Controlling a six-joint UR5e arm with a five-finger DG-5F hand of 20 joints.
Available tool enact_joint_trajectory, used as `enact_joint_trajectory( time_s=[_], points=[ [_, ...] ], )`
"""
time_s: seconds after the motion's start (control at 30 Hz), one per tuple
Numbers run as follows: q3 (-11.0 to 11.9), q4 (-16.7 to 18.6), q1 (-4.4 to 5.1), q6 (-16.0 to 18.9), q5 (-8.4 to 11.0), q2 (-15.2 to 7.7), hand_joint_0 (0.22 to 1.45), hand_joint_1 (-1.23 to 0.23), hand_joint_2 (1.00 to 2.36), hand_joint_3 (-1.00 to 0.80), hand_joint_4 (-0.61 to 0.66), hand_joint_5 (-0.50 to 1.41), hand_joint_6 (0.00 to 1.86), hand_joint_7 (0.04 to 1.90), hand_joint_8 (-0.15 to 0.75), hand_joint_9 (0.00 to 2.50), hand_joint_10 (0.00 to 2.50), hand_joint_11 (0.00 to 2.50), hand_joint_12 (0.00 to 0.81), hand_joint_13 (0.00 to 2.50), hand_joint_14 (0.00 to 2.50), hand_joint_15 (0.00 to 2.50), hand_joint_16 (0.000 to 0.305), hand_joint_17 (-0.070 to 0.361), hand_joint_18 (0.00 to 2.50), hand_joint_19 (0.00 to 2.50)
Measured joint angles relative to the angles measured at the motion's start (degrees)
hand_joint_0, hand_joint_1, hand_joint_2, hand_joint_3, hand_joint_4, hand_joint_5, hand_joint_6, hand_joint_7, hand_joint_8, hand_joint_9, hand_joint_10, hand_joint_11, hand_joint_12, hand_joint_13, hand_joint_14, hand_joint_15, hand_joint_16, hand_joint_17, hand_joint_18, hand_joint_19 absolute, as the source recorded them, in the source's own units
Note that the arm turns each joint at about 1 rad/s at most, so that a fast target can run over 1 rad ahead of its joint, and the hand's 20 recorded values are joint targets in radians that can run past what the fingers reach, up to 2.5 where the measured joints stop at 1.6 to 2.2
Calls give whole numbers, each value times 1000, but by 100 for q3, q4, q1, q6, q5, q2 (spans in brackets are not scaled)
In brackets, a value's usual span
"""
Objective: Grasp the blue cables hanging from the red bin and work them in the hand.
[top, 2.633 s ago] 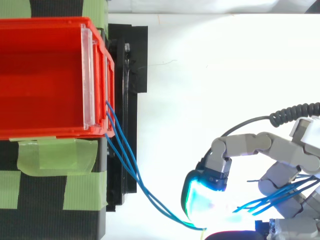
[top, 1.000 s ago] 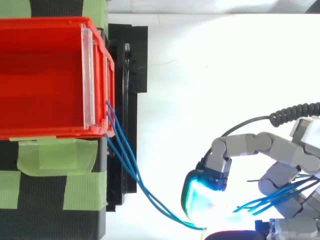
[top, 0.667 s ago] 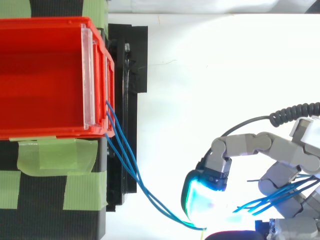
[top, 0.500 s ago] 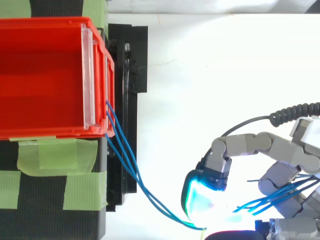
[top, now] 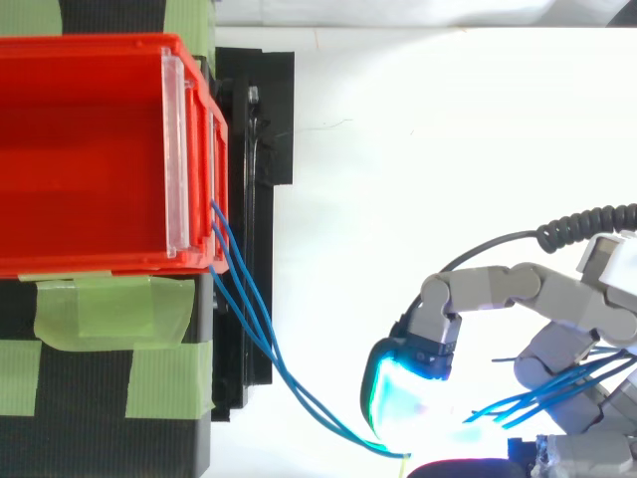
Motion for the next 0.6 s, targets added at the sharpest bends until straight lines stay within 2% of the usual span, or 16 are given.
enact_joint_trajectory(
  time_s=[0.6],
  points=[
    [0,0,0,-1,-3,-2,1002,-583,1006,143,379,181,803,1198,455,1805,2500,2500,533,1889,2500,1398,203,153,2500,759]
  ],
)
